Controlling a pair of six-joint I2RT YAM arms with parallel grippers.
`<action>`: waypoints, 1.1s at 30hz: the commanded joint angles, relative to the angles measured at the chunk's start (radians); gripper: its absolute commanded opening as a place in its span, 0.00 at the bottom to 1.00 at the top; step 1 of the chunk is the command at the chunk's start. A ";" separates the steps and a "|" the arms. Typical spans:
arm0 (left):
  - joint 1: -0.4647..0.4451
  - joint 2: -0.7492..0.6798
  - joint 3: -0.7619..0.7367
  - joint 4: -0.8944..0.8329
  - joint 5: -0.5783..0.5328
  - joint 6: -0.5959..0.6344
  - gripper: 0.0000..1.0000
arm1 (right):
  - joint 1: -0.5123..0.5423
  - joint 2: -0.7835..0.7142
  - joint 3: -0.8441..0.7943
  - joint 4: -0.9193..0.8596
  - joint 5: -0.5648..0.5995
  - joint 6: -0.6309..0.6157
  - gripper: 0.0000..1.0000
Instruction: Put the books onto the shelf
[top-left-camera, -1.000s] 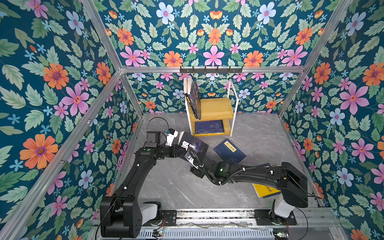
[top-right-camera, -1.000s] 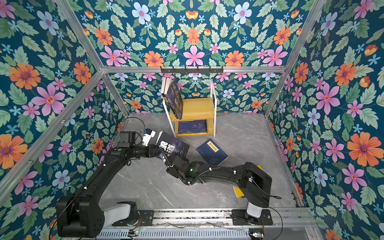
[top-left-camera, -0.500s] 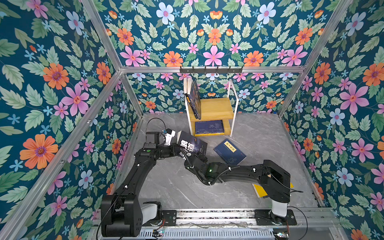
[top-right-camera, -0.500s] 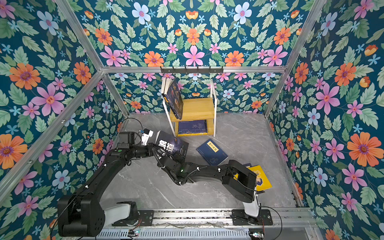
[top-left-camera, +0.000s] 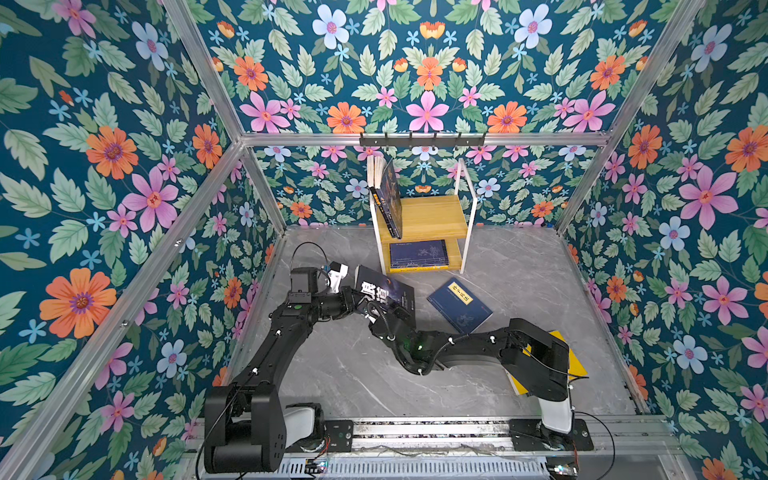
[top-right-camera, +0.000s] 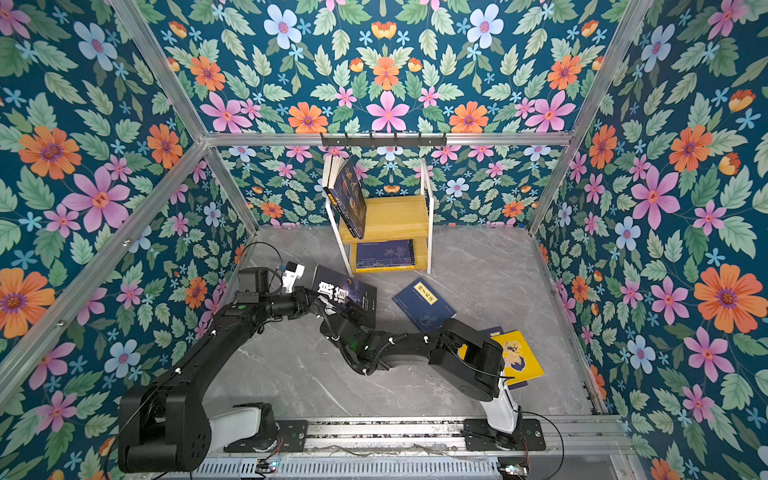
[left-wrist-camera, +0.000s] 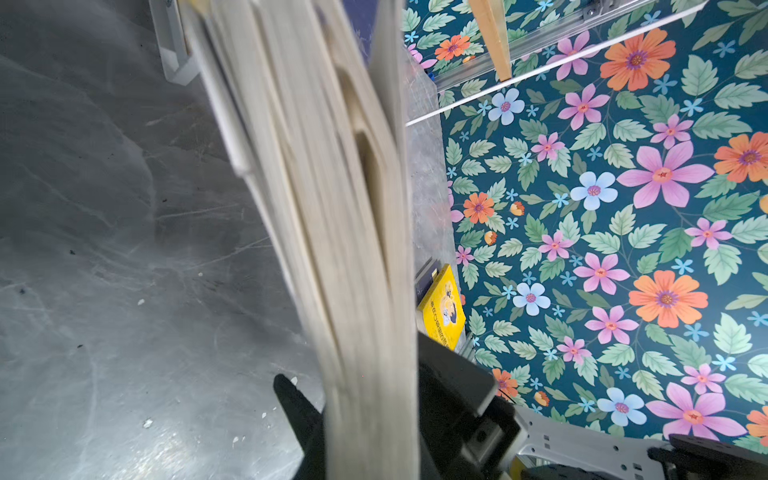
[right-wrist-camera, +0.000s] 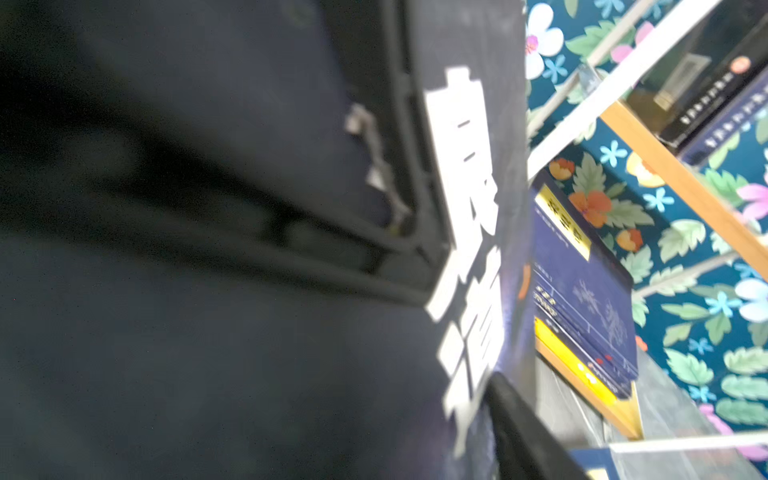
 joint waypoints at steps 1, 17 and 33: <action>0.005 0.001 0.004 0.050 0.061 0.001 0.00 | -0.008 0.007 -0.004 0.102 0.007 -0.040 0.34; 0.044 -0.010 0.015 0.096 0.046 -0.006 0.41 | -0.015 -0.071 -0.145 0.160 0.005 -0.007 0.00; 0.157 -0.070 0.009 0.098 -0.060 0.142 0.71 | -0.066 -0.309 -0.407 0.236 -0.102 0.178 0.00</action>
